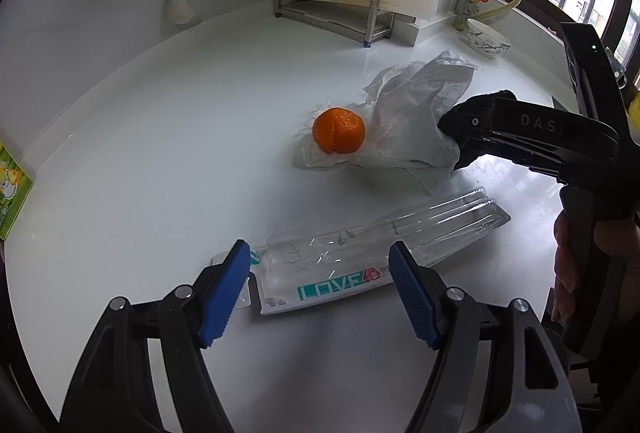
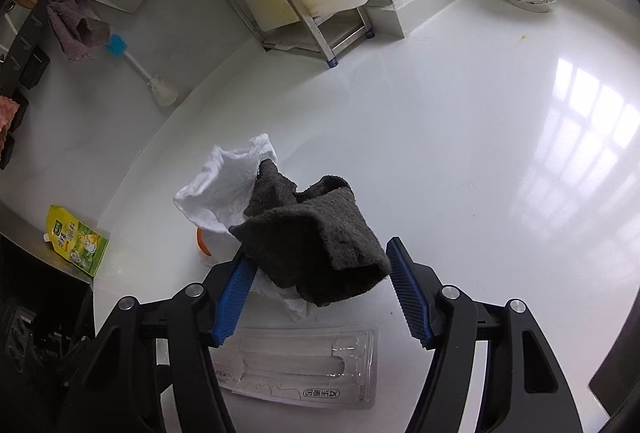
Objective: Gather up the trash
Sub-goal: 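Grasp the dark grey cloth with the right tool while the left tool grasps the LOVE package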
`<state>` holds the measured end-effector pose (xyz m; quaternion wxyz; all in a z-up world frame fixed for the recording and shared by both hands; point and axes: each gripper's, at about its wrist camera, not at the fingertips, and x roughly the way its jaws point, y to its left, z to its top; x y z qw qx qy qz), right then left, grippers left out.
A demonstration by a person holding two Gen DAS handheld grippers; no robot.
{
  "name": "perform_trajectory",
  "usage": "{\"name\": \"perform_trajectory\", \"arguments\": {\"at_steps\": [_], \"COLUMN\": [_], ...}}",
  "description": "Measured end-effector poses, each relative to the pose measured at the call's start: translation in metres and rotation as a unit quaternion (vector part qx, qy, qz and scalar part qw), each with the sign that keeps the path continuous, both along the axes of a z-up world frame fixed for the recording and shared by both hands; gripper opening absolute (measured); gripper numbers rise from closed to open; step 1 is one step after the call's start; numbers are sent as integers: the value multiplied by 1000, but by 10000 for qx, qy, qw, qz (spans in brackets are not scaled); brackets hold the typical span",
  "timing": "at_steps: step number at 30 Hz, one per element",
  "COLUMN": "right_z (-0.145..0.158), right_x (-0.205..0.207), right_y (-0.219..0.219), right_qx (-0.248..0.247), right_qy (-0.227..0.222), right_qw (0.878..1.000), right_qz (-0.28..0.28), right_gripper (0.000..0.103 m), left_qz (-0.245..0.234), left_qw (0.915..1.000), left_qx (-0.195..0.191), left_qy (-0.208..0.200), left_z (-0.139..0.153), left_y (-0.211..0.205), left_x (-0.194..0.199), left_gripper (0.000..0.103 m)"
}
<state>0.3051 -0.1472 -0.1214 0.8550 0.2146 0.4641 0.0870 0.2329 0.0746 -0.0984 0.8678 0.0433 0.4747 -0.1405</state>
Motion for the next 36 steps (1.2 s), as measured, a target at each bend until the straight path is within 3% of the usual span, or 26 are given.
{"name": "perform_trajectory", "arguments": {"at_steps": [7,13,24,32,36], "right_z": [3,3,18,23,23], "right_x": [2,-1,-16,-36,-50], "right_y": [0,-4,-17,-42,-49], "right_qx": [84,127,120,189,226], "right_qy": [-74,-68,-373,-363,-329], "right_qw": [9999,9999,9990,9964,9950], "right_qz": [108,84,-203,-742,-912], "right_gripper": [30,25,15,14,14], "left_qz": [-495,-1297,-2663,-3429,-3613], "left_qw": [9987,9915,9621,9381,9309], "left_qx": [-117,-14,248,307,463], "left_qy": [60,-77,-529,-366,-284], "left_z": [-11,-12,-8,-24,-34], "left_y": [-12,-24,-32,-41,-43], "left_x": [7,5,10,10,13], "left_gripper": [70,72,76,76,76]}}
